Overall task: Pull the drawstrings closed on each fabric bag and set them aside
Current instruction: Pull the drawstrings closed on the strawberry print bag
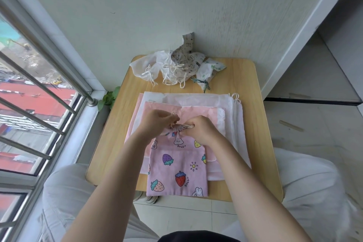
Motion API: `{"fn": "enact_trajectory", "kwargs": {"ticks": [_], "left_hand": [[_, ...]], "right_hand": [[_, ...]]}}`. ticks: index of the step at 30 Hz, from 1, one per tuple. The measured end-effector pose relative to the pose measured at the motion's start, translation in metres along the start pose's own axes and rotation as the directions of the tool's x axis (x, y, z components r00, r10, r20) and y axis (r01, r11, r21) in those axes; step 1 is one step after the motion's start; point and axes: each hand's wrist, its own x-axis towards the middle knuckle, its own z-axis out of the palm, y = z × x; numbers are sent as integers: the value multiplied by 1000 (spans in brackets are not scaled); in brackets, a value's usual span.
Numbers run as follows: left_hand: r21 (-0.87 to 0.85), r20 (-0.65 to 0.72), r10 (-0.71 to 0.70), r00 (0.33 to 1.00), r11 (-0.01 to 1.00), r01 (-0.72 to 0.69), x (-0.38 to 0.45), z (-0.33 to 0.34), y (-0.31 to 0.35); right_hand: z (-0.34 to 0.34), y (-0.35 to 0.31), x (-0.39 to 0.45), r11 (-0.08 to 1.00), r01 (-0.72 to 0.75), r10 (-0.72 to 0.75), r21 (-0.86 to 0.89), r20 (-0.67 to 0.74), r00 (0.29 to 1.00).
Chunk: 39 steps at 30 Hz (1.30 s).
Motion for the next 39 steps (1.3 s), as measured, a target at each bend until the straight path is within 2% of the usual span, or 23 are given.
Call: {"fn": "enact_trajectory", "kwargs": {"ticks": [3, 4, 6, 8, 10, 12, 16, 18, 19, 21, 23, 24, 26, 29, 34, 37, 39], "left_hand": [[-265, 43, 48, 998, 964, -35, -5, 1, 1], [-299, 46, 59, 997, 953, -43, -4, 3, 1], [-237, 22, 72, 997, 969, -64, -2, 8, 1], [-61, -24, 91, 996, 994, -92, 2, 12, 0], [119, -19, 110, 994, 987, -107, 6, 14, -2], [207, 36, 117, 992, 971, -122, 7, 17, -2], [162, 125, 71, 990, 983, -91, 3, 20, 5], [232, 150, 105, 983, 963, -138, -1, 22, 7], [270, 156, 132, 979, 948, -171, -1, 23, 7], [216, 151, 140, 979, 961, -170, -2, 21, 6], [90, 148, 104, 984, 989, -118, 1, 17, 6], [41, 152, 70, 986, 996, -77, 2, 16, 5], [-32, 145, 15, 989, 999, -10, 5, 12, 8], [-22, 106, -27, 994, 999, 29, 8, 10, 10], [-115, 52, -54, 997, 992, 59, 13, 6, 3], [-128, -38, -66, 997, 990, 60, 14, 7, 0], [-150, -52, -85, 995, 986, 77, 16, 8, -2]], "right_hand": [[1, -2, 0, 1000, -12, 12, 7, 12, 1000], [2, -3, 0, 1000, -15, 15, 2, 18, 1000], [2, -4, 0, 1000, -14, 14, -15, 45, 999], [-5, -6, -4, 1000, 0, -1, 1, 101, 995], [-21, -9, -7, 996, -10, -1, 91, 123, 992], [-38, -17, -10, 983, 5, -21, 186, 81, 997], [-46, -40, -2, 976, 84, -84, 202, -7, 996], [-41, -53, 4, 969, 106, -106, 222, -11, 994], [-38, -58, 7, 955, 130, -129, 266, -20, 991], [-33, -64, 12, 871, 184, -171, 456, -70, 983], [-28, -63, 16, 779, 183, -121, 600, -143, 982], [-25, -59, 16, 776, 162, -80, 609, -159, 984], [-19, -50, 14, 834, 88, -11, 544, -143, 990], [-13, -36, 9, 909, -12, 67, 417, -115, 991], [-16, -26, 4, 978, -43, 64, 206, -98, 993], [-18, -22, -1, 986, -49, 59, 157, -62, 996], [-17, -19, -4, 985, -48, 57, 164, -50, 997]]}}
